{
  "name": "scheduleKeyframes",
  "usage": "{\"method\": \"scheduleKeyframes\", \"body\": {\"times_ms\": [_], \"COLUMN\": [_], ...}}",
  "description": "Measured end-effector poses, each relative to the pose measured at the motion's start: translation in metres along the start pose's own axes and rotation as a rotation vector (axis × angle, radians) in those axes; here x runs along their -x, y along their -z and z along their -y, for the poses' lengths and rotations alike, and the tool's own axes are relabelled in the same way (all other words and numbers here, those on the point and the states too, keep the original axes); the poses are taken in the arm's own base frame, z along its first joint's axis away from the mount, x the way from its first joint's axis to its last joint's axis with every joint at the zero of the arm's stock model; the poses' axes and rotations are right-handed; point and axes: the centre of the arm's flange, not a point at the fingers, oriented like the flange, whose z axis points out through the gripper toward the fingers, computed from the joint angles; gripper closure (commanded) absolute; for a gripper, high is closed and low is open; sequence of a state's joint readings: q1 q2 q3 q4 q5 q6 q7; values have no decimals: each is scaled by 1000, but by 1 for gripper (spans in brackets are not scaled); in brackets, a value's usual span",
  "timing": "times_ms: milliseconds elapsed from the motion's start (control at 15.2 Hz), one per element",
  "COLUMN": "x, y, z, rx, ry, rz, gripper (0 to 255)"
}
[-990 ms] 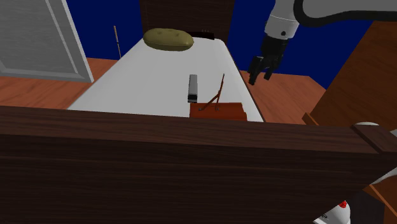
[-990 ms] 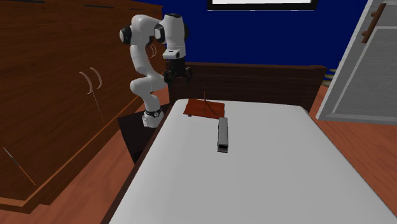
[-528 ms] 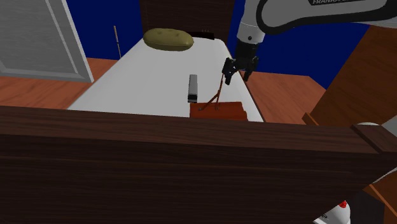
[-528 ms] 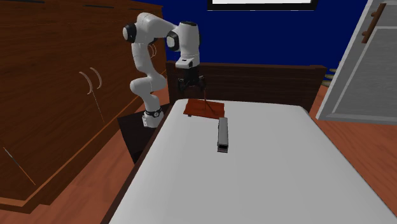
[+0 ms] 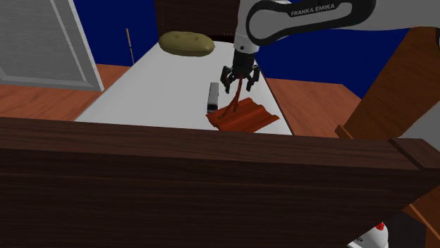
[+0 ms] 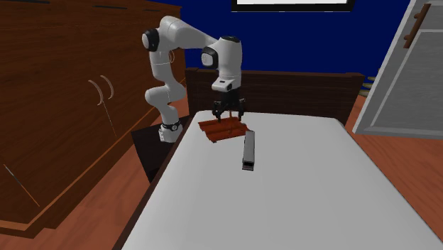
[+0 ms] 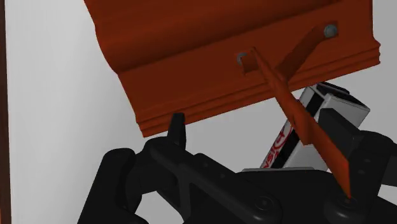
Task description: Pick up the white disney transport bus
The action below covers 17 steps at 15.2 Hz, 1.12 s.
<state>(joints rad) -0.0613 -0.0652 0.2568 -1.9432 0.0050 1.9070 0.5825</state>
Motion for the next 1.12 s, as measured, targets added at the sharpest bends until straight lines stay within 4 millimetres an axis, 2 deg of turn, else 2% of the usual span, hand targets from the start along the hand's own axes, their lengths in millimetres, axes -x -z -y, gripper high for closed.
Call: {"method": "scheduleKeyframes", "body": {"times_ms": [330, 594, 726, 1122], "x": [-55, -100, -109, -111], "y": [-29, -50, -56, -89], "z": [37, 53, 58, 59], "rx": [4, 7, 8, 8], "ry": [-88, -158, -173, -179], "rz": [8, 11, 12, 13], "gripper": [0, 0, 0, 0]}}
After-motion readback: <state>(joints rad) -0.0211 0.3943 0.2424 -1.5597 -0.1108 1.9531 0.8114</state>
